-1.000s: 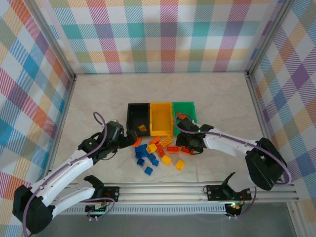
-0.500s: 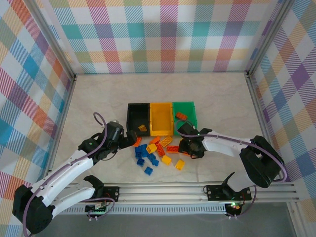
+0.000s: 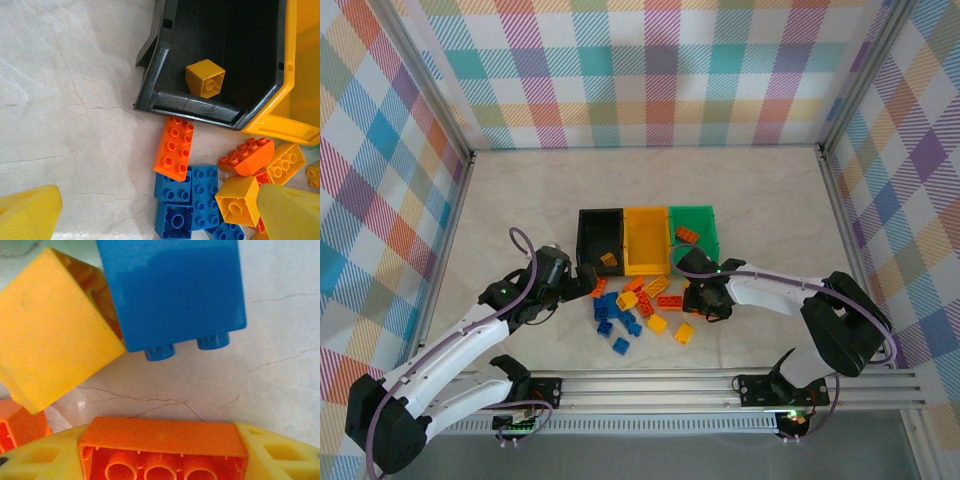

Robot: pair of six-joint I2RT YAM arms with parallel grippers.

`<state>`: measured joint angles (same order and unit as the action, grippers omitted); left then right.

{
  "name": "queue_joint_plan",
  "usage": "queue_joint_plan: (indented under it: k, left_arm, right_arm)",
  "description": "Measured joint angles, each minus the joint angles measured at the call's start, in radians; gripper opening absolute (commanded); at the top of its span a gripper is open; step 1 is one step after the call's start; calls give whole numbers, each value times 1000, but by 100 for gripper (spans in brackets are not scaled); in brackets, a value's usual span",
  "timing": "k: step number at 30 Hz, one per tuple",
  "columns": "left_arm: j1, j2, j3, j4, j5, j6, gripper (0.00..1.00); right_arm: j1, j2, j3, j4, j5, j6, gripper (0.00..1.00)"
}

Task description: Sort the legos into containers by color

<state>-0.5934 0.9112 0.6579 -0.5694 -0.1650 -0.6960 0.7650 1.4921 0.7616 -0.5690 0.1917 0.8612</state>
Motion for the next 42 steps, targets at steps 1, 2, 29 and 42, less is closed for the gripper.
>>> queue_joint_plan:
  k: [1, 2, 29, 42]
  left_arm:
    - [0, 0, 0, 0, 0, 0, 100]
    - [0, 0, 0, 0, 0, 0, 100]
    - [0, -16, 0, -32, 31, 0, 100]
    - [-134, -1, -1, -31, 120, 14, 91]
  right_arm:
    - [0, -3, 0, -2, -2, -4, 53]
    - [0, -6, 0, -3, -4, -13, 52]
    - [-215, 300, 607, -56, 100, -280, 76]
    - [-232, 177, 546, -7, 43, -271, 88]
